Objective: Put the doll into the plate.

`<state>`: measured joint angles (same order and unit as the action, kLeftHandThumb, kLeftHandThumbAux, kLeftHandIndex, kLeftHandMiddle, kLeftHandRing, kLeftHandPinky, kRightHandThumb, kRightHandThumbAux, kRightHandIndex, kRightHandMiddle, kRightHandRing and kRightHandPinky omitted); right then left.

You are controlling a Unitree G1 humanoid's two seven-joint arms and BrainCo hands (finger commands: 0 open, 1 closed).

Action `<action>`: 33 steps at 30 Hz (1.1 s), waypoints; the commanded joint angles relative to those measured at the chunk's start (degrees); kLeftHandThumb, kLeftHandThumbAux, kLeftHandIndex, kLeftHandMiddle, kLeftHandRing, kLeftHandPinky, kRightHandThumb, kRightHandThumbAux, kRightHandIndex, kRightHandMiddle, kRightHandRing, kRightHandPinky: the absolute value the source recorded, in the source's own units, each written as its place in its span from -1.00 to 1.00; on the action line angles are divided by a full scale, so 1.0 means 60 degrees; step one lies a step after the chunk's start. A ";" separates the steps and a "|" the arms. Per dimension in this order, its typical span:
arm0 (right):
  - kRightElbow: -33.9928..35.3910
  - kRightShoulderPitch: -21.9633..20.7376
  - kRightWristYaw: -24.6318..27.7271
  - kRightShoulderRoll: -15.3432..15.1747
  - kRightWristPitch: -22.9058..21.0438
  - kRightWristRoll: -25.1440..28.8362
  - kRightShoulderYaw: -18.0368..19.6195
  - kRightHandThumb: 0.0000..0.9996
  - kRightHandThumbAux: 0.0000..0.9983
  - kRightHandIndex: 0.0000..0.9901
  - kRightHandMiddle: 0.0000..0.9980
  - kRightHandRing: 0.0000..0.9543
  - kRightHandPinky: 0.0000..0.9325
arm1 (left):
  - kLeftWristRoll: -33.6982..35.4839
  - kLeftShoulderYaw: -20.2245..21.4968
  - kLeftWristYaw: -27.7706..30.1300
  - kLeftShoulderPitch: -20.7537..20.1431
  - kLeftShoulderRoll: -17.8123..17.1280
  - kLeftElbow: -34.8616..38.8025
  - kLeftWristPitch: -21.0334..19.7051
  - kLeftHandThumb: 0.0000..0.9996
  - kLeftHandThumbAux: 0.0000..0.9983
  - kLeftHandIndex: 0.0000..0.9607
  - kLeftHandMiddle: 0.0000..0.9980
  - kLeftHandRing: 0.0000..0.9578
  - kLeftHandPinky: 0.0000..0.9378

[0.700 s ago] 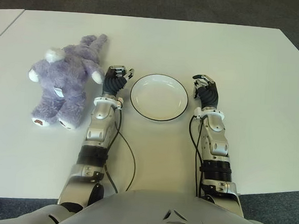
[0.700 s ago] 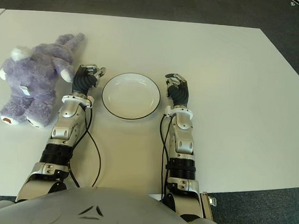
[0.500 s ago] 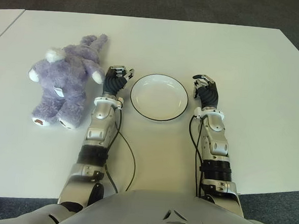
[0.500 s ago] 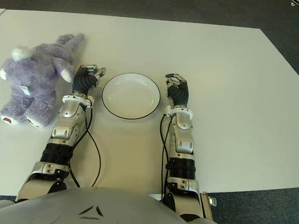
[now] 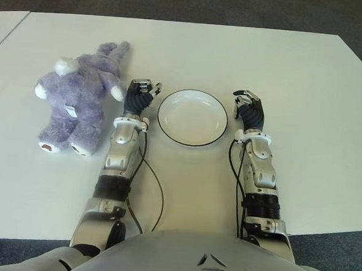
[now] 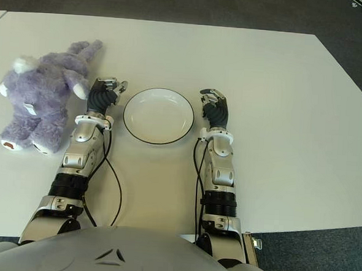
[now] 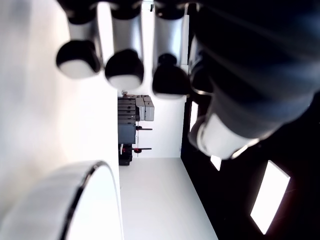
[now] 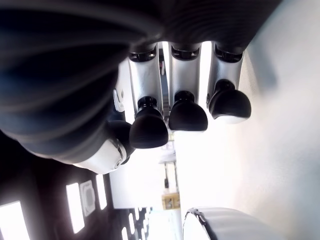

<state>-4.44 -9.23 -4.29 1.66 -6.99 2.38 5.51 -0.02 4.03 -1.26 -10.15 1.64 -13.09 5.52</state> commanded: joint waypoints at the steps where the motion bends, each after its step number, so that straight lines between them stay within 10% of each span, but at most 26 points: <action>1: -0.0455 0.0838 -0.0032 0.0066 -0.0168 0.0010 0.0018 0.40 0.45 -0.11 0.71 0.77 0.80 | -0.0114 0.0055 -0.0186 0.1206 -0.0068 -0.0382 -0.0037 -0.12 0.57 0.61 0.72 0.83 0.87; 24: -0.0501 0.0848 -0.0028 0.0049 -0.0321 0.0020 -0.0019 0.40 0.45 -0.11 0.68 0.72 0.75 | -0.1012 -0.0422 -0.1070 0.1875 0.0073 0.1081 0.0439 -0.02 0.56 0.62 0.75 0.84 0.88; 33: -0.0717 0.0797 0.0062 0.0016 -0.0193 0.0061 -0.0006 0.40 0.45 -0.11 0.67 0.72 0.76 | -0.2214 -0.0567 -0.1976 0.2198 -0.0323 0.1305 0.3329 -0.02 0.58 0.62 0.77 0.86 0.88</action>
<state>-4.33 -9.52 -4.18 1.36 -7.01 2.35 5.24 -9.65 0.91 -10.58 -6.88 1.42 -3.96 18.52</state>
